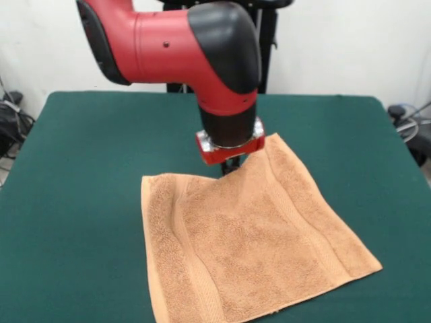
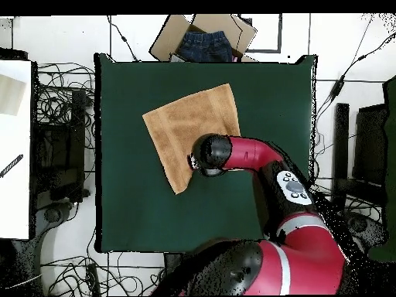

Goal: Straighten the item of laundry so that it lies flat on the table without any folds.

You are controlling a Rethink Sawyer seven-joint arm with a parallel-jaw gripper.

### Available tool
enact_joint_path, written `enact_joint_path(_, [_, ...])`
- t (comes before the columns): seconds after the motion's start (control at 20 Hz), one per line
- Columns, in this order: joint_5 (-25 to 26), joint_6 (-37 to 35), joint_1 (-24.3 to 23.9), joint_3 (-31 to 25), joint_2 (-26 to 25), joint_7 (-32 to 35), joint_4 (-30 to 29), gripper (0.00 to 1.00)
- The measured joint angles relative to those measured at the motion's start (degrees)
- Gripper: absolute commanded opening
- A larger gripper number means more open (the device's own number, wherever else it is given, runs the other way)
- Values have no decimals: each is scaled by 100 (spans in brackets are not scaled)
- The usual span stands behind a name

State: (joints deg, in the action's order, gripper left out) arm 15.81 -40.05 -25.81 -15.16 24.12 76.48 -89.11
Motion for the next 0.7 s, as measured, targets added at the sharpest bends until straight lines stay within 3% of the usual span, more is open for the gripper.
enact_joint_path(0.7, [-98, -104, -2, 23, 15, 0, 76, 0])
